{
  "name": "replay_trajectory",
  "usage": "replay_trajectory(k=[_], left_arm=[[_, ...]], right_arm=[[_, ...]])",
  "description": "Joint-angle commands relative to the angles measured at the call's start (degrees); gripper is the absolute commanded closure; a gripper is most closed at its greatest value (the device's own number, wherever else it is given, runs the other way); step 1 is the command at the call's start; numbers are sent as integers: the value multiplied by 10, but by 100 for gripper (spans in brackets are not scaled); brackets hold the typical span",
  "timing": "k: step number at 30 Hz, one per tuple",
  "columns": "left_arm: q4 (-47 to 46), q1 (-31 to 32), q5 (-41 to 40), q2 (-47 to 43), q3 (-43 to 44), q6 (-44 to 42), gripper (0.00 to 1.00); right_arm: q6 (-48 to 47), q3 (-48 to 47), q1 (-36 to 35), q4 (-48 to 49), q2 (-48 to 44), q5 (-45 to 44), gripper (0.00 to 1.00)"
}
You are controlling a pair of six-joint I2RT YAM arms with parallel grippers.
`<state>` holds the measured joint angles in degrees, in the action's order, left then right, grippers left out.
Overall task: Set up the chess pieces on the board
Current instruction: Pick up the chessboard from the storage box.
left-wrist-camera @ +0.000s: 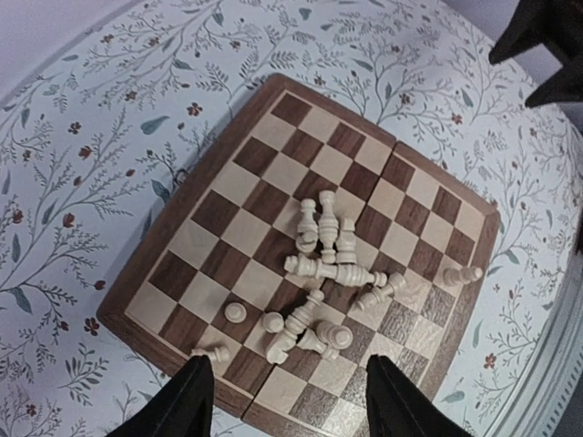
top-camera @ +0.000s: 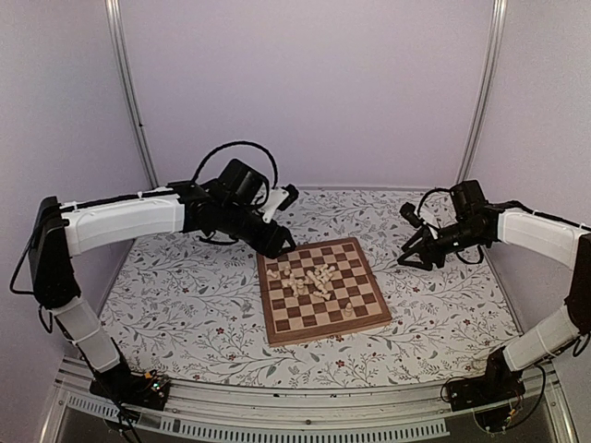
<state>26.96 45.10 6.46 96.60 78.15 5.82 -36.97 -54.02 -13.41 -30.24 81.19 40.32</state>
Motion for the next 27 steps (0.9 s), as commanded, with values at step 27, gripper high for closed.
replay_trajectory(k=[27], left_arm=[[114,86,-31,161,98,-3,64]], right_arm=[[-27,19,3,33,-23,-1,48]])
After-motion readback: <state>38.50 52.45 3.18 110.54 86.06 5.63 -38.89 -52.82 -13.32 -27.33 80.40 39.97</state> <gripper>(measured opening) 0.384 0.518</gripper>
